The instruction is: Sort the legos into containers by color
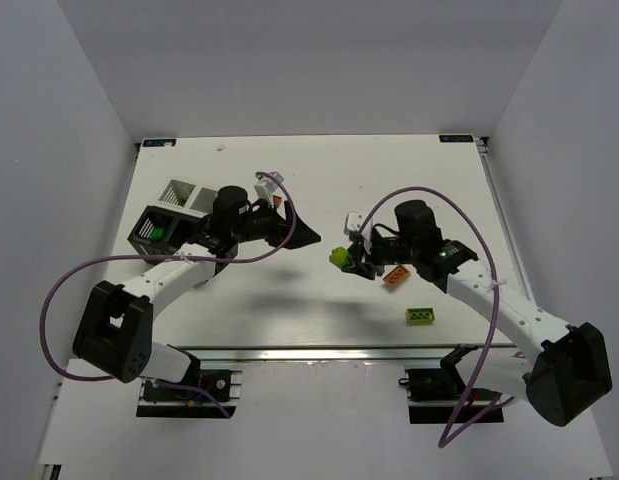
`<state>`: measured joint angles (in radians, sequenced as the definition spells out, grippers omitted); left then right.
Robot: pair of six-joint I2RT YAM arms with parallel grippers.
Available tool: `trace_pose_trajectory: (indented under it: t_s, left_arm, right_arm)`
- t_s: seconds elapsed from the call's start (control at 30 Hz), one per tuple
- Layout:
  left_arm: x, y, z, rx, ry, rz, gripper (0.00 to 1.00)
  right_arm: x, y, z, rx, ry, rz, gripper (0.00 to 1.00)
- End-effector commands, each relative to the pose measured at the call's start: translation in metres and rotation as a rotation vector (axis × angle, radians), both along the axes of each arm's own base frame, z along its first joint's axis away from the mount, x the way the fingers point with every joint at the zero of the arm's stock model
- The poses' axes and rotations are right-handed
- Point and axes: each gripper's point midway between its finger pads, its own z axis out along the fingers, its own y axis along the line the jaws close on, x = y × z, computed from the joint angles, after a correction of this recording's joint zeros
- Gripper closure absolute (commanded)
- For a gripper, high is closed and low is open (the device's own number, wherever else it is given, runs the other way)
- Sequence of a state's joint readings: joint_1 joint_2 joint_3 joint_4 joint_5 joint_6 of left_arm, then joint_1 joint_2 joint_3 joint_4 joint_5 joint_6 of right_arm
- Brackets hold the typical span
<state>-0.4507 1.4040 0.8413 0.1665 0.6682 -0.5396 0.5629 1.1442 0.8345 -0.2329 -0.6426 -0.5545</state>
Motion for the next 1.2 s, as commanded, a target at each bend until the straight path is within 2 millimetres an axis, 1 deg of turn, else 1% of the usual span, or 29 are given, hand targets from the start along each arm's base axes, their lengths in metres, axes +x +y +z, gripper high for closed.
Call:
trace_pose_trajectory:
  t_s: [0.0,0.1,0.27,0.43,0.83,1.17]
  left_arm:
    - [-0.003,-0.008,0.021,-0.046,-0.053,-0.051,0.02]
    - [-0.006,-0.011,0.021,-0.053,-0.044,-0.067,0.02]
    - [-0.008,-0.013,0.019,-0.052,-0.031,-0.080,0.02]
    - [-0.012,-0.020,0.012,-0.048,0.009,-0.113,0.02]
    - [-0.028,-0.031,0.017,-0.083,0.018,-0.195,0.02]
    - [-0.036,-0.039,0.005,-0.062,0.076,-0.232,0.05]
  right_arm:
    - [0.003,0.009,0.001,0.003,-0.069,0.014,1.00]
    - [0.005,0.011,0.000,-0.003,-0.088,-0.004,1.00]
    - [0.010,0.010,0.006,0.012,-0.129,-0.041,1.00]
    - [0.012,0.011,0.008,0.021,-0.144,-0.057,1.00]
    - [0.014,0.018,-0.003,0.001,-0.147,-0.077,1.00]
    - [0.012,0.019,-0.001,0.003,-0.168,-0.081,1.00]
